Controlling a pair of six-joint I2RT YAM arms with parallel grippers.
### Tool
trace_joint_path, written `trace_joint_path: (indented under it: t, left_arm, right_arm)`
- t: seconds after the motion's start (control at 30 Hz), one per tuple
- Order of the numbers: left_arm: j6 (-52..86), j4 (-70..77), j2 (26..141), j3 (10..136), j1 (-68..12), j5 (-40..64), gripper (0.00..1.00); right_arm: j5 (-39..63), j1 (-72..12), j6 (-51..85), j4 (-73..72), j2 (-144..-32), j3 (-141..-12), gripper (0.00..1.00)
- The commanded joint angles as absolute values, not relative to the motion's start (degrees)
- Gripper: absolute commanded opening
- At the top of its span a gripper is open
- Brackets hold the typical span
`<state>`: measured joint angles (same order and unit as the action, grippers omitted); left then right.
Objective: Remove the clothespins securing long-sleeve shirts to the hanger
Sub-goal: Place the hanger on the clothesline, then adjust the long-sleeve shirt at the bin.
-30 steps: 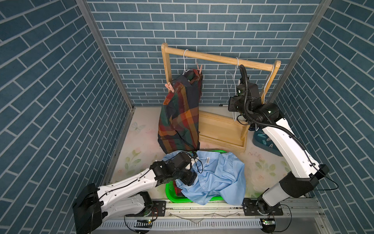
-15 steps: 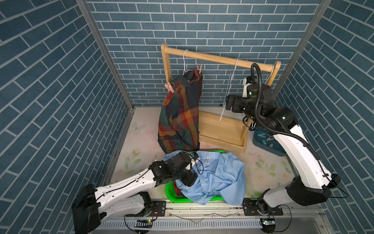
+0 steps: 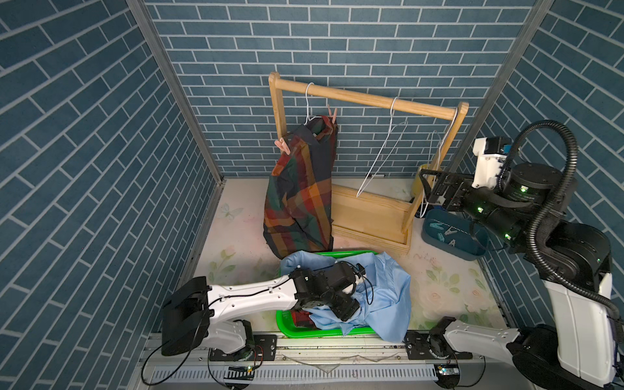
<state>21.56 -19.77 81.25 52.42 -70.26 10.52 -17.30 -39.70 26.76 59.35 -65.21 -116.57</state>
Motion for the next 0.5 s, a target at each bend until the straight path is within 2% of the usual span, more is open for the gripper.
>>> trace_joint_path:
  t: [0.0, 0.1, 0.2, 0.3, 0.47]
  left_arm:
    - [25.6, -12.9, 84.8, 52.7, -71.1, 10.9, 0.71]
    - [28.7, -12.5, 84.5, 49.8, -71.2, 9.8, 0.7]
    - [30.7, -14.2, 79.4, 45.0, -71.2, 7.5, 0.71]
    - [32.0, -17.1, 75.5, 40.4, -70.8, 5.3, 0.72]
    - [34.8, -14.3, 74.6, 34.8, -69.7, 6.6, 0.73]
  right_arm:
    - [-17.8, -39.9, 28.7, 63.4, -61.2, -113.4, 0.99]
    - [-19.7, -39.8, 30.1, 63.7, -55.6, -106.8, 0.99]
    - [-23.0, -39.8, 34.0, 71.3, -52.5, -107.6, 0.99]
    - [-21.9, -39.8, 39.0, 78.9, -50.0, -105.5, 0.99]
    - [-12.5, -39.8, 48.6, 78.4, -43.3, -82.3, 0.99]
